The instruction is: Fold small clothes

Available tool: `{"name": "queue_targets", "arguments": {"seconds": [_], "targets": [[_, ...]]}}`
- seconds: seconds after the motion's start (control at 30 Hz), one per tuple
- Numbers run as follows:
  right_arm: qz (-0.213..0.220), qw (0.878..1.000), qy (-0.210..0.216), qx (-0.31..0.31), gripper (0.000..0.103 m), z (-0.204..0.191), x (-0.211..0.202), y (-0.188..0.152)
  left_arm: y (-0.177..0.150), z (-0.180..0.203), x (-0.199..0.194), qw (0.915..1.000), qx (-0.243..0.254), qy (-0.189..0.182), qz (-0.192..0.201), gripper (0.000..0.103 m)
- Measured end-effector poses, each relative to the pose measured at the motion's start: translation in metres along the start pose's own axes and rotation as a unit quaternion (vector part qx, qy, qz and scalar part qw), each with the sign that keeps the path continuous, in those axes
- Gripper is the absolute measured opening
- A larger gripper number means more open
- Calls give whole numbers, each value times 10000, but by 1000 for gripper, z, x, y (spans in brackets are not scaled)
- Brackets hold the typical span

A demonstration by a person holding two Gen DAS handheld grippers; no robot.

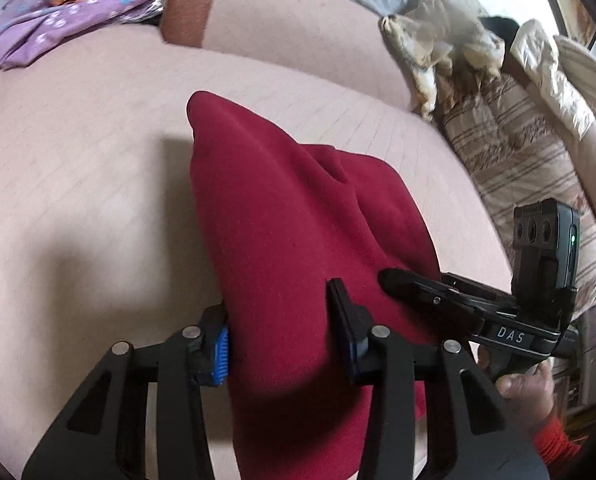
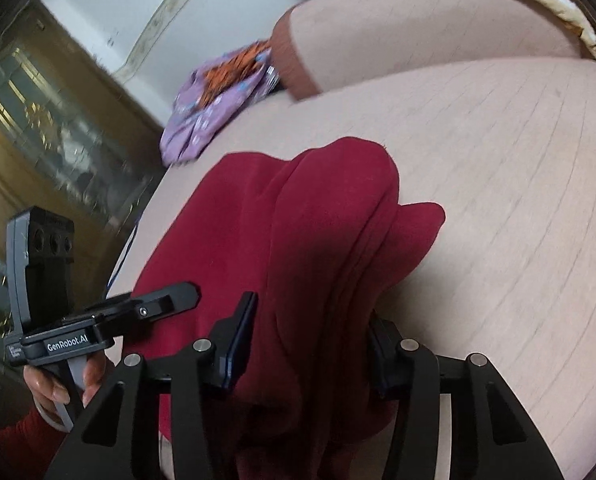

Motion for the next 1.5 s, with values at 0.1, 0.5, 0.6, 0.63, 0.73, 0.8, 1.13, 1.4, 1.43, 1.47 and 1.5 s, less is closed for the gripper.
{"name": "queue_targets", "arguments": {"seconds": [0.1,0.5,0.6,0.63,0.73,0.8,1.13,1.4,1.43,1.47,1.5], "targets": [[-218,9996,-180,-21,57,-2,11,-28,-20,-5,5,9994,87,324,47,50],[397,9981,-314,-349,47,-31,-40,-16,-24,-16,-22,9924,76,1097,553,64],[307,9976,-271,-564,46,-47,-18,-14,-29,-12,-19,9903,217,1270,524,67],[250,9973,-306,-621,46,-50,-9,-15,-29,-12,-18,9894,245,1322,546,68],[127,9967,-494,-633,42,-42,9,-13,-30,-15,-18,9887,266,1356,590,73],[30,9957,-766,-513,28,-24,21,-12,-31,-16,-16,9887,275,1348,588,77],[168,9972,-656,-320,31,-15,2,-21,-32,-17,-18,9824,478,1633,770,84],[66,9834,-1362,-1196,45,-34,-16,-77,-37,-15,-23,9802,393,1751,841,86],[4,9826,-1425,-1188,44,-29,-13,-83,-39,-15,-24,9796,402,1786,832,86],[20,9831,-1424,-1147,44,-24,-10,-89,-39,-14,-25,9788,416,1826,834,86],[165,9840,-1379,-1120,44,-23,-13,-91,-40,-14,-27,9776,444,1881,838,86]]}}
Point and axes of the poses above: each gripper's, at about its wrist camera, not at the fingertips, and x roughly the way its jaws point, z to its right, y to its top, the point moved 9 cm from there along x, roughly the way its jaws point, and after that the axes turned 7 degrees about x, right-handed, at the moved point
